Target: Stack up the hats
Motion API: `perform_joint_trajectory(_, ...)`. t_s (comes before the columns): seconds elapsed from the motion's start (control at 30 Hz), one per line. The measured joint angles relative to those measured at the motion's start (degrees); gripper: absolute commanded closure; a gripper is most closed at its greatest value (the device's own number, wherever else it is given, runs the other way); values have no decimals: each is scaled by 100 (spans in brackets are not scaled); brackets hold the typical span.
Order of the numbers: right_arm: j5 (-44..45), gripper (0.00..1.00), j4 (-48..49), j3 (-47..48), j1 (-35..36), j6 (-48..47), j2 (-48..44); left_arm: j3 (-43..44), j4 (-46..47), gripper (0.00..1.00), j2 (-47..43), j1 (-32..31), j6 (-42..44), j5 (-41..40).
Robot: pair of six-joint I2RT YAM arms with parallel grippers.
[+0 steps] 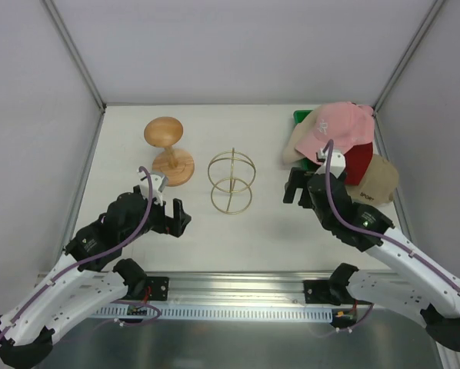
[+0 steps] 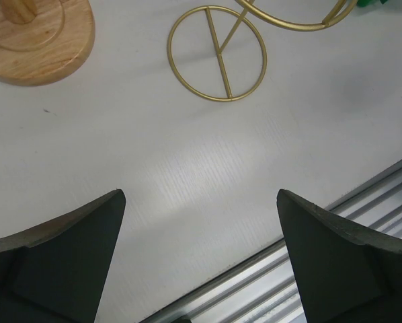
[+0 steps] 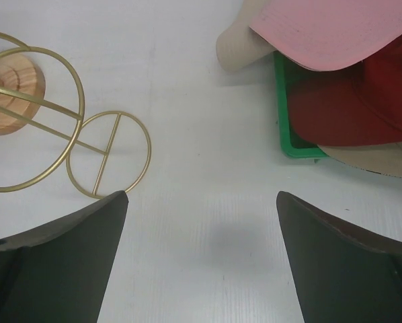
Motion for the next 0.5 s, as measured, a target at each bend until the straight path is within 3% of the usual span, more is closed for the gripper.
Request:
perform_joint_trajectory(0.4,-103,1,-271,289,-42,90,267,0,7,1,0,0,0,-2)
perform_joint_trajectory(0.5,-490,1,-319,426,-402,105,417,0,11,1,0,0,0,-2)
